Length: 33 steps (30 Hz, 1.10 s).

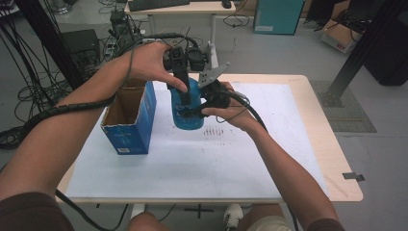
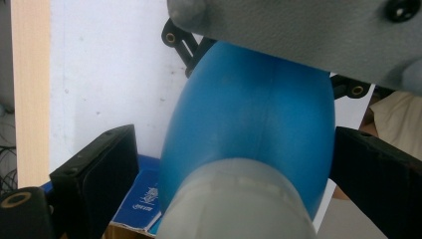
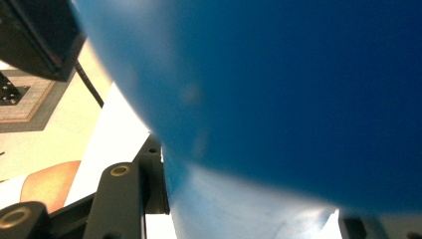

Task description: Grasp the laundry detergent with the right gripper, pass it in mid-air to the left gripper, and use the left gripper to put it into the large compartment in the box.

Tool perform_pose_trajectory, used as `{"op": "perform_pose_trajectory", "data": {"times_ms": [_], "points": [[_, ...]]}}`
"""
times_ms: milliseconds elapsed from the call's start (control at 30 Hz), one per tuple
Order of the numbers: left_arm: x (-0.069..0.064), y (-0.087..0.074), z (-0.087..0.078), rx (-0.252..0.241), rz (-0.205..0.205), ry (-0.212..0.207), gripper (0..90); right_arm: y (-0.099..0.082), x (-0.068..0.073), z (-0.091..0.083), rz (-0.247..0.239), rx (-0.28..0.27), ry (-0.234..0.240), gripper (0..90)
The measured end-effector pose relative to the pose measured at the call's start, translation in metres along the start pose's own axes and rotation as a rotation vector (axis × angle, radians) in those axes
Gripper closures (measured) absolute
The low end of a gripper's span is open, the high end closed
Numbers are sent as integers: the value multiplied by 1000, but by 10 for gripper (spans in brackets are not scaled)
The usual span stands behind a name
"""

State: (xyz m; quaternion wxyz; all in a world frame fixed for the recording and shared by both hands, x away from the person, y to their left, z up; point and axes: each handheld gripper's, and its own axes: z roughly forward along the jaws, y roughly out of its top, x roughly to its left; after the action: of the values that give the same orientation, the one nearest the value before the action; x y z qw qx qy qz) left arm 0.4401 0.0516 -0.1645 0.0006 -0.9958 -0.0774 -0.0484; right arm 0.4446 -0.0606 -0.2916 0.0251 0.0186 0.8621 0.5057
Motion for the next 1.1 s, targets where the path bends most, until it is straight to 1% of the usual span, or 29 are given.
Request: {"op": "perform_pose_trajectory", "data": {"times_ms": [67,100,300,367,400,533,600,633,667,733,800,833,900,933,1100], "points": [[-1,0,0,-1,0,-1,70,0,0,0,3,1,-1,434],[-1,0,1,-11,-5,2,74,0,0,0,1,-1,-1,434],[-1,1,2,-7,-6,1,80,0,0,0,6,-3,0,434],[-1,1,2,-2,-3,1,81,0,0,0,5,-1,1,434],[0,1,1,3,4,0,83,0,0,0,4,-1,1,434],[0,1,2,2,6,-3,104,-1,0,0,5,1,-1,433],[0,1,1,4,8,3,115,-1,0,0,2,-1,-2,434],[-1,0,2,-8,-3,12,126,-1,0,0,1,-1,-2,434],[0,0,2,-5,6,13,142,0,0,0,5,-3,2,433],[0,0,1,-4,2,1,164,0,0,0,0,-1,3,434],[0,0,1,-11,-3,10,183,0,0,0,-1,1,3,433],[0,0,1,-6,1,7,185,0,0,0,-1,2,4,433],[0,0,1,-4,0,8,199,0,-2,0,-35,-3,-6,433],[-1,-1,2,-18,-10,14,210,0,0,0,-2,4,3,433],[-1,-1,2,-21,-10,8,252,0,1,1,0,6,6,433]]}}
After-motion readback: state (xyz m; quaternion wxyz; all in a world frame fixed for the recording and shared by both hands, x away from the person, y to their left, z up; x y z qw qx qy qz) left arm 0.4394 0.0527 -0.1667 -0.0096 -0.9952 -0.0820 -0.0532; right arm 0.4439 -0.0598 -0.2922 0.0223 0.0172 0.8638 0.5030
